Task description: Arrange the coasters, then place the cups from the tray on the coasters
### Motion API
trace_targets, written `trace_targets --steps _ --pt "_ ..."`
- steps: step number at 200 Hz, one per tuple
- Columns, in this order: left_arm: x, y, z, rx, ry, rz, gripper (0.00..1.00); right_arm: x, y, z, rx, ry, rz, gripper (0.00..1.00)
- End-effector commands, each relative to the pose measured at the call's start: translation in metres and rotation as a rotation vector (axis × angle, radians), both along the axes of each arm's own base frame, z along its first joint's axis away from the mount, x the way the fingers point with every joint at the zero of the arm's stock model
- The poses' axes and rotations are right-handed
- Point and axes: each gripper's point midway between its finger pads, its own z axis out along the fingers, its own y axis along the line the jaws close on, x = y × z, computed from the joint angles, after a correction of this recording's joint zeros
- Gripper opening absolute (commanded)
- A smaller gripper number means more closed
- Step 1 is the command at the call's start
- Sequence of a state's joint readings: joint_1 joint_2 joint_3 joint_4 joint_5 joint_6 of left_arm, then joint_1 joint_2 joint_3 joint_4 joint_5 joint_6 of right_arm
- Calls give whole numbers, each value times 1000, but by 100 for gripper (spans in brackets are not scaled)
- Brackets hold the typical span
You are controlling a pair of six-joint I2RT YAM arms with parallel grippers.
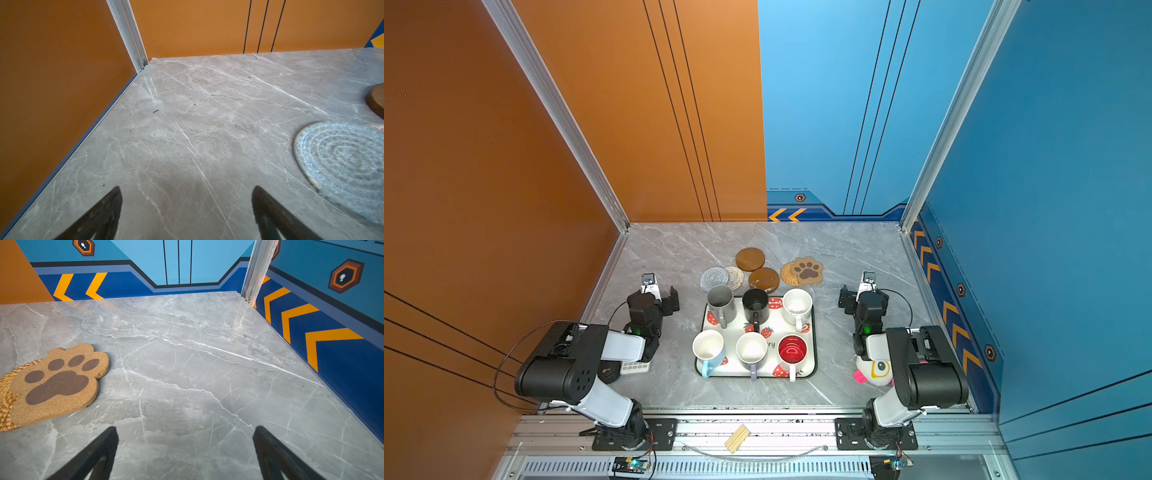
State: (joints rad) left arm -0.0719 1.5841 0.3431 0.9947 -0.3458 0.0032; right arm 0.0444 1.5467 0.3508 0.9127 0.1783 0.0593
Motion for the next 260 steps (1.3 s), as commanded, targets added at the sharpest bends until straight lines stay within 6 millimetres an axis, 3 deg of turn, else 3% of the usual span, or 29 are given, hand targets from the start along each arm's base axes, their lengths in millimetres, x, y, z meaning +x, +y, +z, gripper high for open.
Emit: trace_targets --steps 1,41,63,92,121,144,156,177,194,225,250,254,260 --pt "4 -1 7 -19 -18 -11 98 6 0 8 5 -25 3 100" --pt "4 -1 7 -19 -19 -10 98 5 -4 9 -2 -30 -22 100" --pt "-3 -1 21 0 -43 13 99 0 -17 17 -22 -44 -126 100" --pt "-11 -2 63 52 -61 64 98 -3 -16 47 -64 -25 -156 100" --pt "-15 -19 109 -71 -77 13 98 -3 -9 89 0 -2 -165 100" --pt "-17 -42 137 -225 -68 -75 99 2 18 112 84 51 -81 96" --pt "-14 -58 149 -297 -66 -147 98 7 36 118 102 88 -25 88" --pt "-9 -96 168 -423 -51 -303 92 18 71 112 178 196 79 70" --pt "-5 -133 178 -529 -26 -438 89 29 100 102 244 290 164 65" --pt "2 -187 189 -581 29 -586 88 51 133 84 262 412 233 68" --pt "10 -217 183 -579 106 -629 90 67 163 69 186 501 299 75" --pt "13 -223 193 -578 97 -644 90 70 167 65 172 519 306 76" --pt "15 -230 192 -572 119 -660 90 74 173 61 150 540 315 78"
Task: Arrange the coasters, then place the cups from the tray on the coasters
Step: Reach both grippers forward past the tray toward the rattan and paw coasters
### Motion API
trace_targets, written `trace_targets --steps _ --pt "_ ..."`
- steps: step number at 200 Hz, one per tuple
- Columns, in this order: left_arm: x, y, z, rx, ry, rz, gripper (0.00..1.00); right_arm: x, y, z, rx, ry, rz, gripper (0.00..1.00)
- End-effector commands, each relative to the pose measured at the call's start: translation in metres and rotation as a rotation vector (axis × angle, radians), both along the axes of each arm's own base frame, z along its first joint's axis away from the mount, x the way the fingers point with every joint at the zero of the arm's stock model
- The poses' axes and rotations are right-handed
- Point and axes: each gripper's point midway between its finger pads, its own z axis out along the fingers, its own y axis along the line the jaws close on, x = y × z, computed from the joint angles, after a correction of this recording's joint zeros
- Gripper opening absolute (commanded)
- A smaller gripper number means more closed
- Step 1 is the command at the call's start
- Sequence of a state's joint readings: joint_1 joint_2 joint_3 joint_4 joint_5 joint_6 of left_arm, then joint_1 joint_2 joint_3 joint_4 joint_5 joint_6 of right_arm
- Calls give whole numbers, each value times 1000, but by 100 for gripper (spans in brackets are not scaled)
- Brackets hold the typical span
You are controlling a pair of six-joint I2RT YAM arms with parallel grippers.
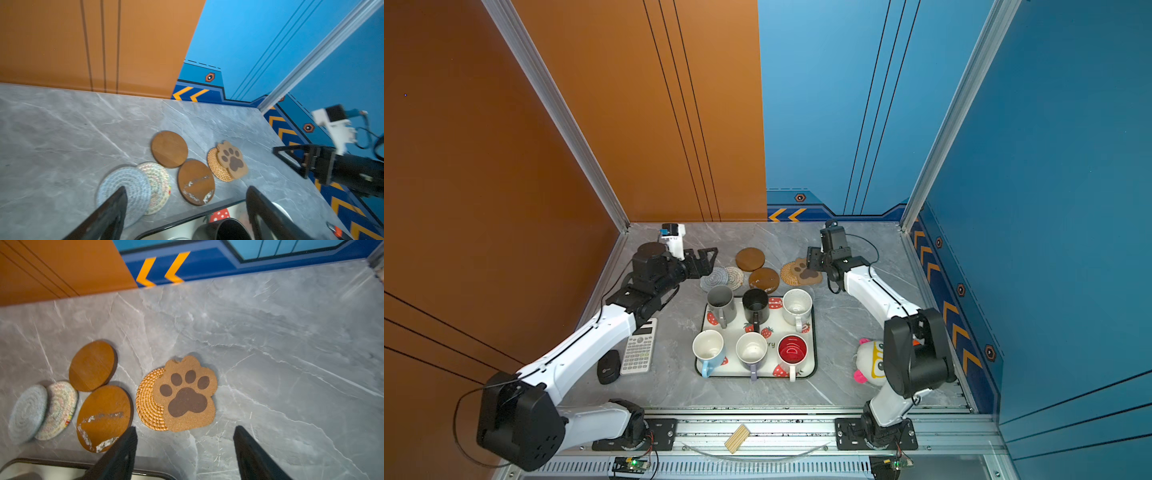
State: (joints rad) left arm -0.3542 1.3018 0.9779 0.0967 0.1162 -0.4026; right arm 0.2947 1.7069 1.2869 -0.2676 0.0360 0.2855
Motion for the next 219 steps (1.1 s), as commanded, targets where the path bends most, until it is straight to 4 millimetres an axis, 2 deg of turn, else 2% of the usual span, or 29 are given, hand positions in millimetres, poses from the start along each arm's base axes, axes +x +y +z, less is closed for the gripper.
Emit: trace_targets --steps 1,23,48,56,60,80,83,90,148,219 --pt "1 -31 8 -19 53 -101 90 -3 26 -13 -52 119 93 78" --pt "5 -53 0 39 108 -180 92 14 41 -31 -93 180 113 79" --pt "5 -66 -7 110 166 -230 94 29 52 -48 -110 220 117 81" --pt "5 -70 -6 122 161 -246 94 33 53 -46 -111 216 113 83" --pt "5 -72 -5 127 157 -253 95 35 53 -59 -122 243 111 83" --pt "6 -80 2 142 130 -279 96 39 53 -75 -153 279 97 85" --pt "6 -81 2 143 127 -281 96 45 54 -69 -150 260 93 85" --pt "7 -82 3 143 125 -285 97 47 54 -72 -155 266 88 85" --pt "6 -90 0 146 131 -297 97 53 52 -108 -178 340 64 86" --pt "3 -98 3 145 121 -313 98 48 29 -121 -221 387 11 86"
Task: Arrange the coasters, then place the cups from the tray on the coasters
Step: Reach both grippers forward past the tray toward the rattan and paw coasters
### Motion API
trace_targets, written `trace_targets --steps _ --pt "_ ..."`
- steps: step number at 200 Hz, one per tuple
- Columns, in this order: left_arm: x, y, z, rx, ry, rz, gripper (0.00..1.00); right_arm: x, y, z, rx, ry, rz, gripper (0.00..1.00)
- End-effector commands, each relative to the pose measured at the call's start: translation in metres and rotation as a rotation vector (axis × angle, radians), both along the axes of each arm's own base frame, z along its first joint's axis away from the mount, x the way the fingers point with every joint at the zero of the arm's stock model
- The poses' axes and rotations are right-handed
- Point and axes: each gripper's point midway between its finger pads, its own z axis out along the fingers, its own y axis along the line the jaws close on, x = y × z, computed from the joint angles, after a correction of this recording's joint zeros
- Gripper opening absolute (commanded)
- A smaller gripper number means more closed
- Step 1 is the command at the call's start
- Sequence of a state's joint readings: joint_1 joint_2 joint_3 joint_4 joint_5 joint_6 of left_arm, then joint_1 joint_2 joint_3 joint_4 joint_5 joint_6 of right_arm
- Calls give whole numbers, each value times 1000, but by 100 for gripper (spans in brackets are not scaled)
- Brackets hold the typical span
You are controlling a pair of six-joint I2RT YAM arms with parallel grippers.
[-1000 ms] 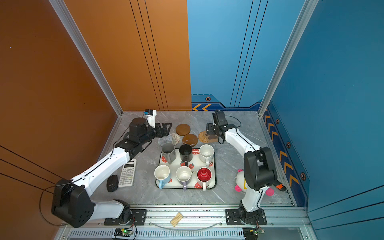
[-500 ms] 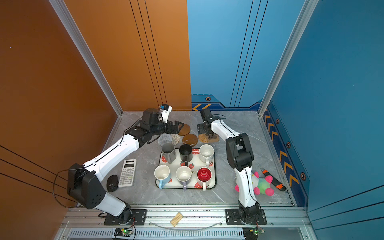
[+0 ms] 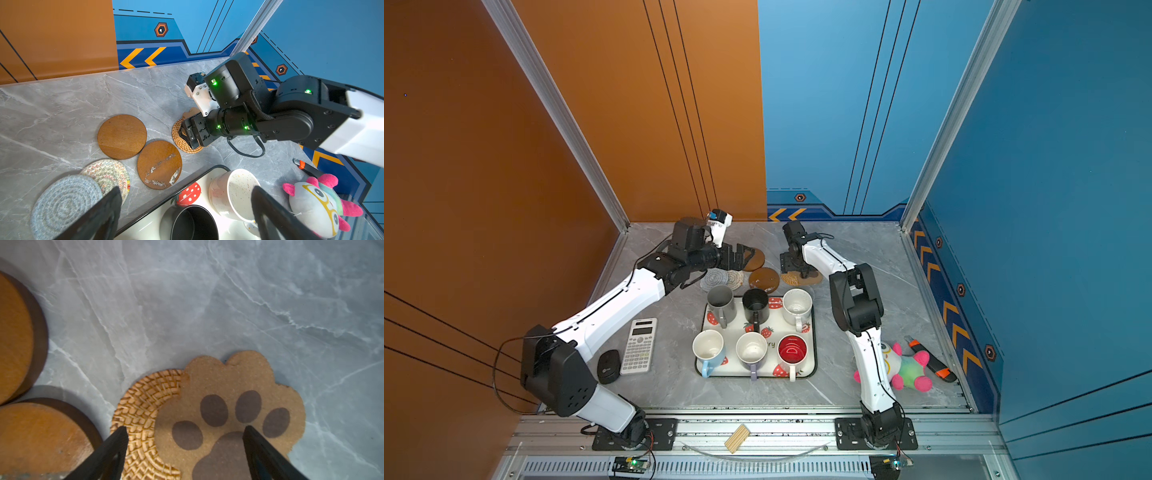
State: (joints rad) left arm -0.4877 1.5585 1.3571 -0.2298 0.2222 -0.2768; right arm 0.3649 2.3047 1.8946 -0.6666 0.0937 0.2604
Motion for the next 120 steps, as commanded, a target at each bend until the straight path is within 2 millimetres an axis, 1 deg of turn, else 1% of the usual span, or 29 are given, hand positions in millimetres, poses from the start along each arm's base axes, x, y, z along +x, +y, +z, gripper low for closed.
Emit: trace_targets --steps 1,82,120 --pt "-2 -9 7 1 -15 -34 98 -4 -17 -5 -45 32 -42 86" --pt "-8 -15 9 2 -24 -48 98 -13 -31 -13 -34 69 -71 81" --pt "-10 -17 11 2 -29 -53 99 -15 -41 -9 -16 73 -100 79"
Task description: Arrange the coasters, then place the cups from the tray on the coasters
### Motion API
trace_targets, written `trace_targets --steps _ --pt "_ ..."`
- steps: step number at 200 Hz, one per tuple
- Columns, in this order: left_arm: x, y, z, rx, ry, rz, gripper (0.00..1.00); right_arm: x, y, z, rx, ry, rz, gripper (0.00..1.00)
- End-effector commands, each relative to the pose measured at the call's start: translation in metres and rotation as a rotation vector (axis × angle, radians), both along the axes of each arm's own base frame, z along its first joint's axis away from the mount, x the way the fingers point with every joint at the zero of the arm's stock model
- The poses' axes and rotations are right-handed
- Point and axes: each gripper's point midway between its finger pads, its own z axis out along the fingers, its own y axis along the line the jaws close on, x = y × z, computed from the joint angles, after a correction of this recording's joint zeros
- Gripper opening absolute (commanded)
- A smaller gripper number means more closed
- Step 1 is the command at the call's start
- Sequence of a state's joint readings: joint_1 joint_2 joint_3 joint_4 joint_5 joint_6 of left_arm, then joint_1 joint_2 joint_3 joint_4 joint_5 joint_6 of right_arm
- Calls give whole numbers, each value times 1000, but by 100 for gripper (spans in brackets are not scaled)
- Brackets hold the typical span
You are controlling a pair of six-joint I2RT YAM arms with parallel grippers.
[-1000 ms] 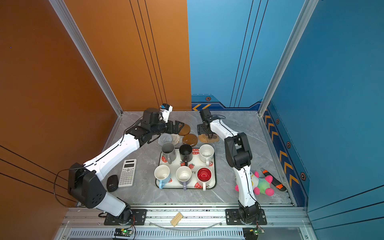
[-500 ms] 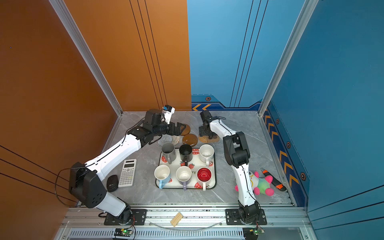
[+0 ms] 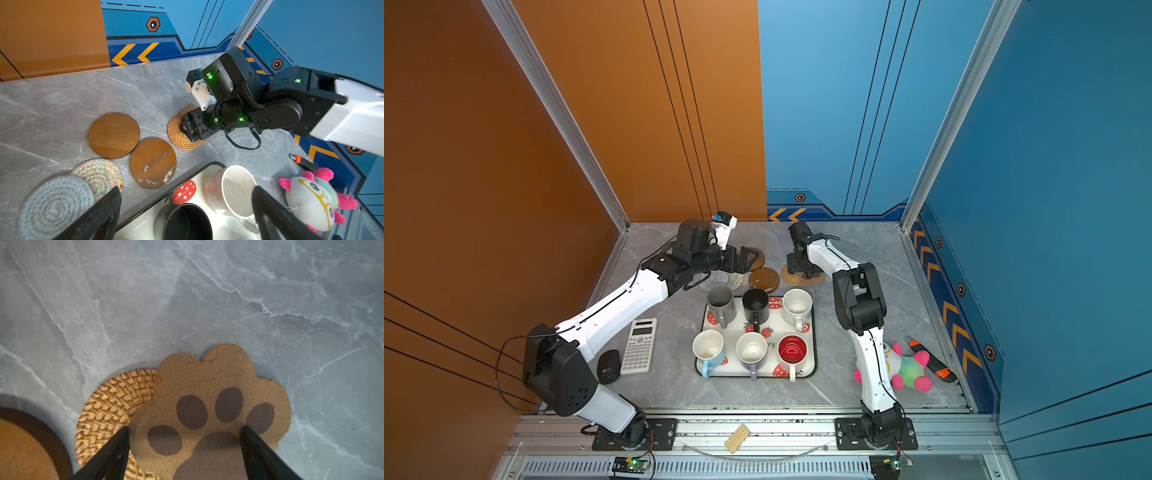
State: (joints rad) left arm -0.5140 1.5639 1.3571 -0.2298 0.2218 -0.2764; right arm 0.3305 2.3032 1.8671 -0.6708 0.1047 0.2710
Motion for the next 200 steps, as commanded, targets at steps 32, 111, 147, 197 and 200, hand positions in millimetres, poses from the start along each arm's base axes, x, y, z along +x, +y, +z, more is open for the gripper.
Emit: trace_targets --steps 32,111,147,197,200 --pt "-2 -10 11 2 -29 -28 99 -10 -21 11 54 22 -67 74" --pt "-3 -28 6 -2 -10 -64 98 -18 -39 19 99 12 -100 60" --pt "-4 -30 7 -1 -12 -65 98 -22 -48 25 120 -6 -116 55" --pt "-8 -37 10 -2 -17 -78 98 -26 -59 31 125 -20 -132 52" --pt "-8 -38 10 -3 -18 -79 98 -26 -59 30 127 -17 -132 52"
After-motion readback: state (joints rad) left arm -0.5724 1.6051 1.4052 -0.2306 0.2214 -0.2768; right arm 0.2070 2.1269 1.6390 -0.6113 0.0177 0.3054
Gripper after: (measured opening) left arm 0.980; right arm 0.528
